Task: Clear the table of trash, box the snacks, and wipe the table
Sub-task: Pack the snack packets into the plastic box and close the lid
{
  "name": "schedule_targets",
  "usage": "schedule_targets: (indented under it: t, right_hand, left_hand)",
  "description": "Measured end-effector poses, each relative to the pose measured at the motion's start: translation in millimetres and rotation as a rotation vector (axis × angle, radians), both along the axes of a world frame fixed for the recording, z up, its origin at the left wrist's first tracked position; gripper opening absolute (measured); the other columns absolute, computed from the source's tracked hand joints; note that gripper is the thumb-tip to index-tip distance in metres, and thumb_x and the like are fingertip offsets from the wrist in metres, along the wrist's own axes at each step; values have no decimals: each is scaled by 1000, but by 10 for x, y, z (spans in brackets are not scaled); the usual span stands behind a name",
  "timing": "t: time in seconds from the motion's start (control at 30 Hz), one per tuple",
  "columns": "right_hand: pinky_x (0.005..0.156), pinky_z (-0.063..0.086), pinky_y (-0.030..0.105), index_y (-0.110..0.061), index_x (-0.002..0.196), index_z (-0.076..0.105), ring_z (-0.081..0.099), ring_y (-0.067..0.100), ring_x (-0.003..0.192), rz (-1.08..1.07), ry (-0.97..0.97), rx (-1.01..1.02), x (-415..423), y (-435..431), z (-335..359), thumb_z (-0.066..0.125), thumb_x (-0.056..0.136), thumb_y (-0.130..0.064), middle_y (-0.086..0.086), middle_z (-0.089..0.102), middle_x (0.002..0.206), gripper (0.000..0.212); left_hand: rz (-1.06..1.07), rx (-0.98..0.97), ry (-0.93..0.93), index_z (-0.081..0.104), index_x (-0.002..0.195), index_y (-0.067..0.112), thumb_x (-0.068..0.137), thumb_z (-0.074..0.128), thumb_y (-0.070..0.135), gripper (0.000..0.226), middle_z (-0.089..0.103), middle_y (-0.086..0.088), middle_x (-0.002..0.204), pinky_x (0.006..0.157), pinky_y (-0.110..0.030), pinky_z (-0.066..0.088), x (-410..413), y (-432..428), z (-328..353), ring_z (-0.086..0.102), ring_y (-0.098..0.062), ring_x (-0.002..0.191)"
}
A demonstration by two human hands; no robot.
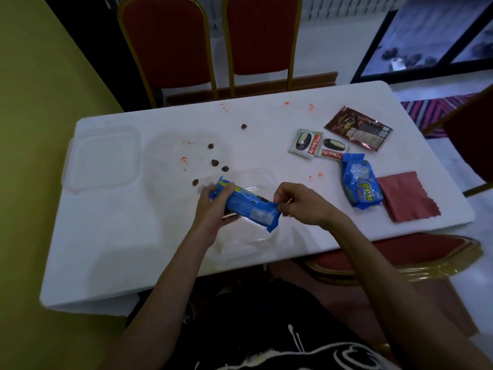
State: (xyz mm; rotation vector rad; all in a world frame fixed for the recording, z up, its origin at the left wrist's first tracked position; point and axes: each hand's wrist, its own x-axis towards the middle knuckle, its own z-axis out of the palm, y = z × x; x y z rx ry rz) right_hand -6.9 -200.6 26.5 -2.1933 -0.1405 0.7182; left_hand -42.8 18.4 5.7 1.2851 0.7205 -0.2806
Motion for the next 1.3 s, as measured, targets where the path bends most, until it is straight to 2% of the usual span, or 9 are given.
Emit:
schedule_targets:
  t: [0.13,0.3,0.4,0.63,0.83,1.0,1.13,1.2,1.3]
  right_hand:
    - [82,58,35,-20,94,65,66,17,87,-30,-30,-146,28,88,-180,60,89,-2,0,70,98,19]
    - [84,58,36,-19,99,71,64,20,98,68,-119,-301,62,194,-272,59,83,1,1,69,108,29]
    - [81,58,36,-25,99,71,64,17,95,149,-165,-445,83,307,-308,64,85,-9,-3,69,107,23]
    - [70,51,31,-24,106,71,66,20,89,149,-318,-585,92,420,-323,64,89,-16,0,70,102,20]
    - [89,55,40,-19,117,65,66,18,100,-278,-364,-358,410,-129,-185,66,92,-24,0,70,112,25]
    - [85,46,40,-3,127,52,55,32,108,-486,-280,-534,677,-1091,-210,68,87,-23,21,58,124,47]
    - [97,44,47,-2,140,34,48,41,122,-409,-49,-685,771,-1536,-435,72,85,-41,24,48,131,77]
    - [100,46,48,-4,146,26,47,39,125,-384,25,-673,766,-1612,-583,73,83,-48,22,45,133,90]
    - [96,47,47,-3,145,25,48,39,124,-370,-25,-691,764,-1668,-772,71,84,-50,23,46,132,90]
  left_hand:
    - [-50,208,-6,52,121,29,83,77,22,47,58,-2,119,78,-42,61,-175,178,-159,67,-19,91]
    - [-618,572,-28,68,103,30,83,73,30,21,70,2,91,65,-24,50,-275,257,-227,67,-16,83]
    - [-792,673,-45,66,112,25,88,68,32,25,70,4,100,66,-16,45,-291,167,-278,66,-13,90]
    - [-1026,885,-158,63,129,23,85,62,9,46,51,-18,145,102,-35,47,-224,-123,-499,54,-28,127]
    - [-1127,953,-95,65,130,26,86,60,5,49,31,-24,156,103,-39,47,-123,-211,-449,48,-31,134]
    - [-1023,934,20,75,112,11,85,51,1,38,34,-22,155,102,-34,48,-112,-372,-433,48,-29,135]
    - [-897,881,50,72,84,7,80,44,-7,32,71,-13,97,117,-36,32,-66,-585,-453,50,-34,129]
    - [-849,873,5,74,99,12,83,45,-5,37,68,-6,98,119,-41,30,-7,-687,-399,57,-30,119]
    - [-795,879,-56,65,129,11,91,49,1,43,62,-7,134,116,-39,34,89,-795,-275,51,-25,129]
